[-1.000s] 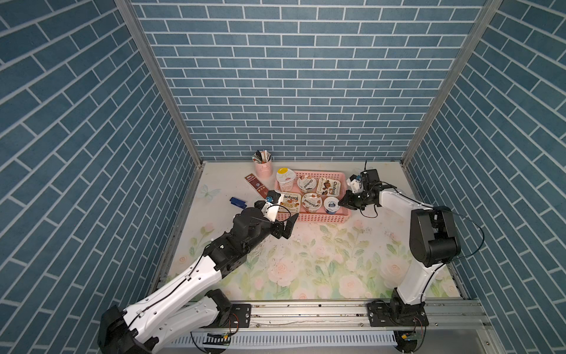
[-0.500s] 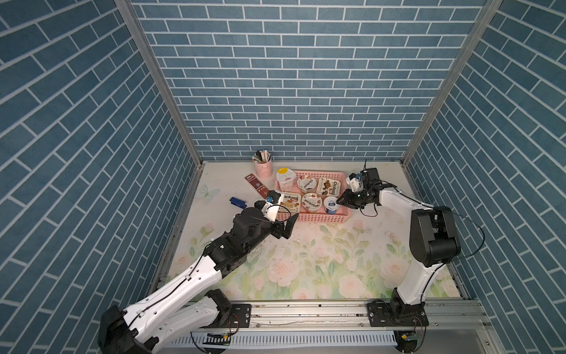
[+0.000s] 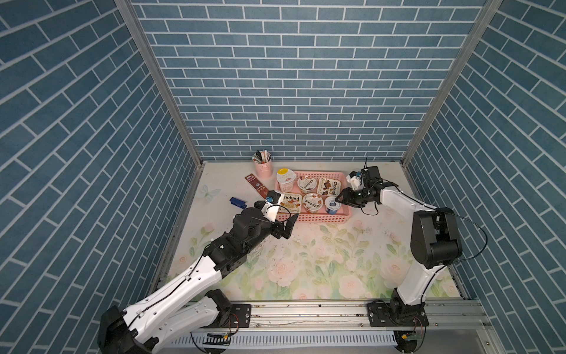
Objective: Put the yogurt in the basket
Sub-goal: Place the yogurt in the basket, then reset both arms
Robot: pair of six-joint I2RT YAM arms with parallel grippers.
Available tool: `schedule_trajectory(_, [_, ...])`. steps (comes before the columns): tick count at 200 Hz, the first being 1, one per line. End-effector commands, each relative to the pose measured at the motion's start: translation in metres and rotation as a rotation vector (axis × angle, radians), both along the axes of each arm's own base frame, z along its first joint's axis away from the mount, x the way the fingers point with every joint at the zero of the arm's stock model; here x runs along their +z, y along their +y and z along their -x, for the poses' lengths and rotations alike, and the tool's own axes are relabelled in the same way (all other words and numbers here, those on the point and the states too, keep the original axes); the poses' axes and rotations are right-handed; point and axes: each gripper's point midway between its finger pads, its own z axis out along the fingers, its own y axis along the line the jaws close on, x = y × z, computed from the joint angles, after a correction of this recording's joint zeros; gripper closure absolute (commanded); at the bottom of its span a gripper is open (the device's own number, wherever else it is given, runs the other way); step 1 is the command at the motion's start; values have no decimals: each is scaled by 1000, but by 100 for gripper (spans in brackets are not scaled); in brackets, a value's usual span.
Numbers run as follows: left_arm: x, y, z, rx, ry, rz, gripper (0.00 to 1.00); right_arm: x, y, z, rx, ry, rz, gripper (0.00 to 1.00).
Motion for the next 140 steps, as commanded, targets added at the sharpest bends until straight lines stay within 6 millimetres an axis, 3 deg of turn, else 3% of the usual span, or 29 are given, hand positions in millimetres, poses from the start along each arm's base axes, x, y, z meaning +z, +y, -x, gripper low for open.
schedule_trajectory(1, [10,1,4,-13,-27,3,0,29,-3,-1,9,-62,8,51])
schedule_trajectory(65, [39,20,-5,91,-143,27,0,80,4,6,54,-193,-35,49])
schedule_trajectory(140, [65,66,-25,304,-241,105,0,103,-27,8,-26,-380,211,49])
